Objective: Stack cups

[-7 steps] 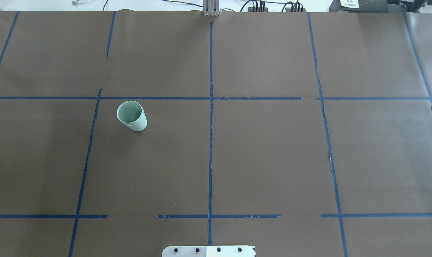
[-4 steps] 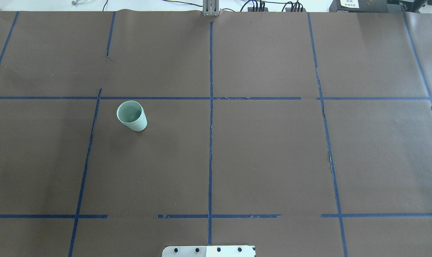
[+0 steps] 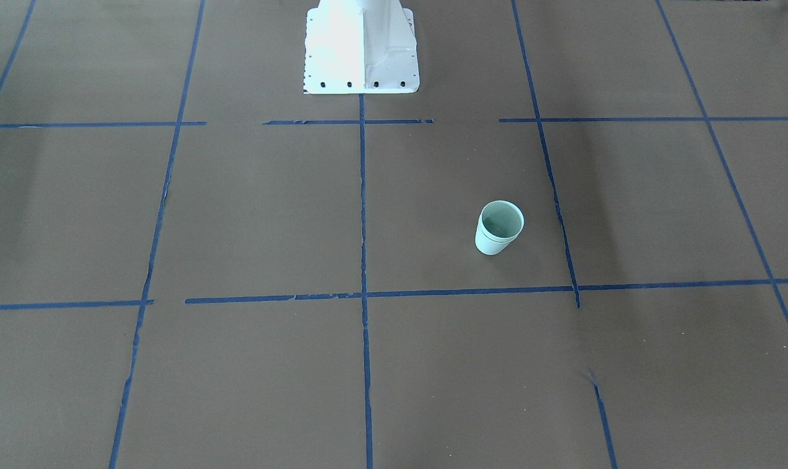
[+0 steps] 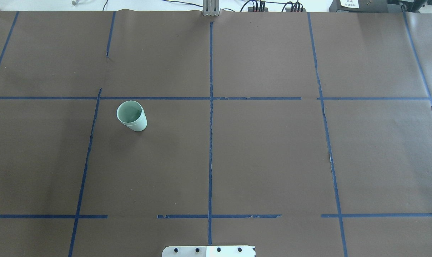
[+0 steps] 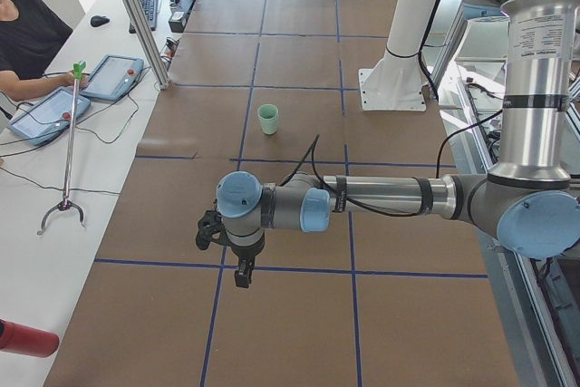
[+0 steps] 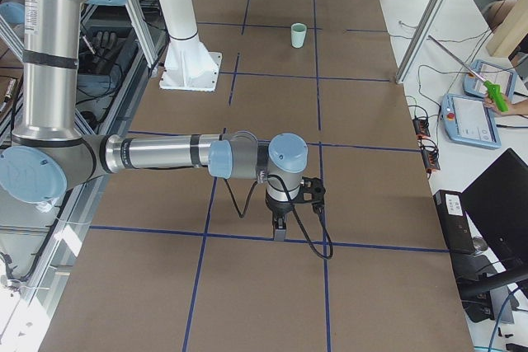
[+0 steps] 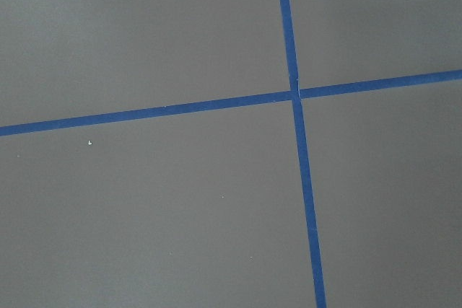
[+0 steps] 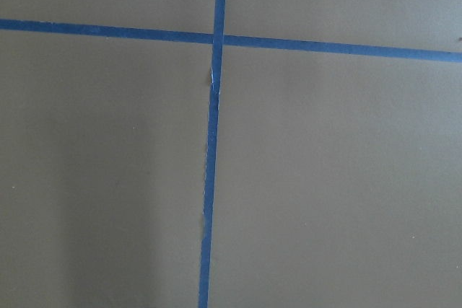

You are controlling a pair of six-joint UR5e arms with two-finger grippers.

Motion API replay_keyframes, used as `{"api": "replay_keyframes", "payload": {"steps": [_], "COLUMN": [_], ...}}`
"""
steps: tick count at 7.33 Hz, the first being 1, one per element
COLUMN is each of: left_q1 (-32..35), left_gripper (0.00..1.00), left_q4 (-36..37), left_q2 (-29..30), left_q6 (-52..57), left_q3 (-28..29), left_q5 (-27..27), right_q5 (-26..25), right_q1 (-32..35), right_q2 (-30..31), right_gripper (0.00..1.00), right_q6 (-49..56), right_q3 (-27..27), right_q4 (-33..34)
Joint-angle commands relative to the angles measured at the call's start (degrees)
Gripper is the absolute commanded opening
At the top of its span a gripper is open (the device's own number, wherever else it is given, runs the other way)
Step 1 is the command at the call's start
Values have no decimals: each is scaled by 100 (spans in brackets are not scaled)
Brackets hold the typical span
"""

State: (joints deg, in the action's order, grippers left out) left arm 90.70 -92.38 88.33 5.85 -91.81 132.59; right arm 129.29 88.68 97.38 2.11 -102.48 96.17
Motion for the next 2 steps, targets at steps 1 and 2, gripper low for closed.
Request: {"api": "replay_keyframes", "payload": {"steps": [1, 2], "left_q1": [0, 0], "left_gripper": [100, 100], "left_q4": [-8, -8], "left_q2": [0, 0], "left_q6": [4, 4], "left_q3": [14, 6], "left_q5": [4, 4], "right_q5": [0, 0], "right_q1": [0, 0], "right_q2": [0, 0], "right_gripper": [100, 100], "right_q6": [0, 0], "right_q3": [0, -8], "right_q4": [-2, -2]}}
